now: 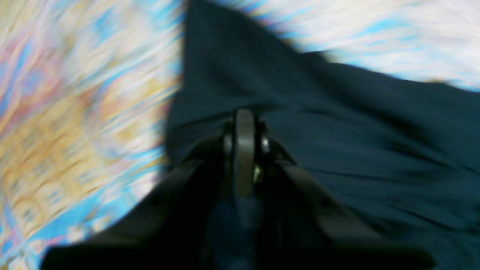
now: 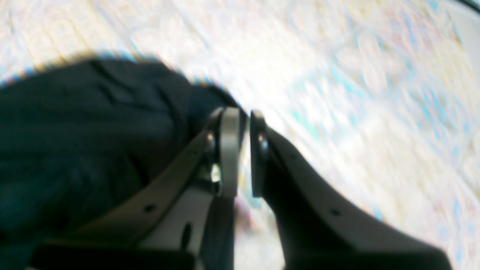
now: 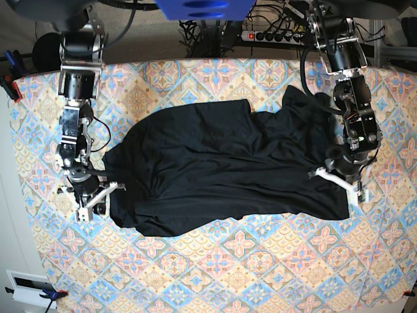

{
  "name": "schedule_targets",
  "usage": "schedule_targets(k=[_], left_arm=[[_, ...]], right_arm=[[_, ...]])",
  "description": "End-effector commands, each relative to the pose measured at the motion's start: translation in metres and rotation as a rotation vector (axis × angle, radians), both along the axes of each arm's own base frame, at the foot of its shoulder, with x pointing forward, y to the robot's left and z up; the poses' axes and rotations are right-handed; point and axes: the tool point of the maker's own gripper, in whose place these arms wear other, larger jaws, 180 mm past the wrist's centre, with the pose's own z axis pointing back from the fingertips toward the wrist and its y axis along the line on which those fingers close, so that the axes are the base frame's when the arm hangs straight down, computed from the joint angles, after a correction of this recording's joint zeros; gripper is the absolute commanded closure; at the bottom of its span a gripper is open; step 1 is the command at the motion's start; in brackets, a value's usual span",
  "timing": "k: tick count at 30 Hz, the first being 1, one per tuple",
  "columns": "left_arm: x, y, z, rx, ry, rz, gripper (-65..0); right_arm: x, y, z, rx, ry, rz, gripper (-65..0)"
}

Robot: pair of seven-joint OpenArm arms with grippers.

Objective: Layout the t-shirt on the table in an organized manner, then fold the t-shirt properly
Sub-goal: 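Release the shirt and raise the right gripper away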

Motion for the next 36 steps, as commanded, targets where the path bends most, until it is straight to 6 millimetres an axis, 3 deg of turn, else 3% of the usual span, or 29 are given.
schedule_targets(k=[1,5,11,15,19,21,24,28,31,36], left_arm=[[-0.002,-0.006,0.013,0.022,-0.025,-0.024,0.0],[-0.015,-0.037,0.024,0.047,-0.022,-0.121,0.0],[-0.039,-0.061,0.011,0.056,0.048,-0.203,-0.4],[-0.057,-0.083,-0.002,0.093,0.097,-0.312,-9.7],[-0.064,-0.09,-0.008,0.09,0.096,-0.332,-18.1],[-0.064,-0.091,-0.008,0.087,0.088,-0.332,-21.1],[-0.064,-0.092,-0.008,0.085,0.088,-0.334,-23.8],[-0.064,-0.091,-0.008,0.088,0.087,-0.334,-24.5],[-0.064,-0.091,-0.008,0.09,0.089,-0.334,-24.5],[-0.065,-0.09,-0.008,0.091,0.091,-0.334,-24.5]], right_arm=[[0.008,-0.002,0.03,0.005,-0.093,0.004,-5.4],[-0.019,-0.012,0.028,-0.012,-0.094,-0.019,-5.5],[-0.06,-0.008,0.012,-0.051,-0.046,0.005,-5.6],[-0.085,-0.011,0.003,-0.076,0.001,0.012,-5.7],[-0.108,-0.049,0.009,-0.106,0.057,-0.095,-7.7],[-0.11,-0.057,0.022,-0.088,0.041,-0.13,-10.8],[-0.107,-0.047,0.033,-0.062,0.011,-0.11,-14.0],[-0.122,-0.049,0.017,-0.209,0.077,-0.042,-14.3],[-0.123,-0.035,0.01,-0.349,0.058,0.106,-14.2],[-0.149,-0.019,-0.023,-0.624,0.06,0.383,-14.1]])
